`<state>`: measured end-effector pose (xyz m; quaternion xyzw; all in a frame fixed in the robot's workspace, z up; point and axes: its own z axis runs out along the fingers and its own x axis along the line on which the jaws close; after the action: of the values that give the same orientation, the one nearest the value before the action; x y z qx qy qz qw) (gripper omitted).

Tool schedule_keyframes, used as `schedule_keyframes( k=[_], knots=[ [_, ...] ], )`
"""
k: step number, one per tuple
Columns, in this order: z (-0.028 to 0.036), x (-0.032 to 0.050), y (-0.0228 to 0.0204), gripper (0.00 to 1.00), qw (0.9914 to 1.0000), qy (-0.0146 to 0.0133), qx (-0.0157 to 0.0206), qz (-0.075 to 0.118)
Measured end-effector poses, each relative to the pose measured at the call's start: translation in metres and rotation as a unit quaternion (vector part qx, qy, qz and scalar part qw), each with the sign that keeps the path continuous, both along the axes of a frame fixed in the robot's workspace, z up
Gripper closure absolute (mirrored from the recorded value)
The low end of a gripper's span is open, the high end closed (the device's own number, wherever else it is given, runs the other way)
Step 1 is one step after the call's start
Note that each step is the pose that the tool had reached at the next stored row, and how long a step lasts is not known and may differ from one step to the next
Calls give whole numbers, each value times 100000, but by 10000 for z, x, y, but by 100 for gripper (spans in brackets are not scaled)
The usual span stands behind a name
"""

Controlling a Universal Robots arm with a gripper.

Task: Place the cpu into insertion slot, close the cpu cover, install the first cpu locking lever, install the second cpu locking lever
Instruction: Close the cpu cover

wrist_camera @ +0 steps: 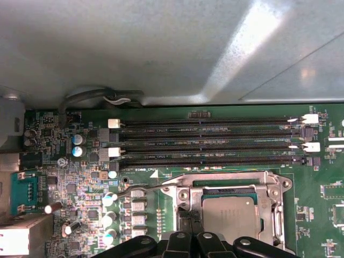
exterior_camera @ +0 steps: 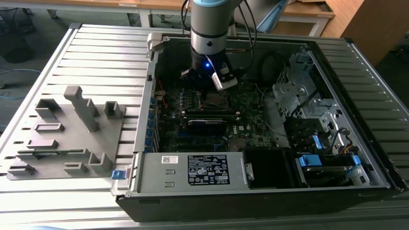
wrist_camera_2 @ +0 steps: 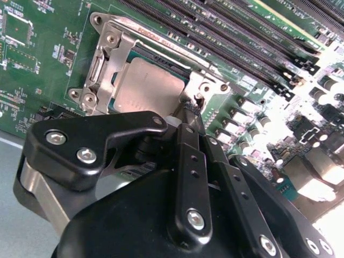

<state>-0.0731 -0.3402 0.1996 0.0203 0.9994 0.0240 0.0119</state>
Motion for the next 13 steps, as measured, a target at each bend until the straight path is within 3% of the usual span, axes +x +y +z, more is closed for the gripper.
schedule_keyframes(
  k=[5, 6, 13],
  knots=[
    [12, 1, 2, 89, 100000, -38, 63, -3],
    [55, 0, 0, 89, 100000, -1, 2, -4],
    [167, 0, 0, 89, 100000, -1, 1, -3]
  ],
)
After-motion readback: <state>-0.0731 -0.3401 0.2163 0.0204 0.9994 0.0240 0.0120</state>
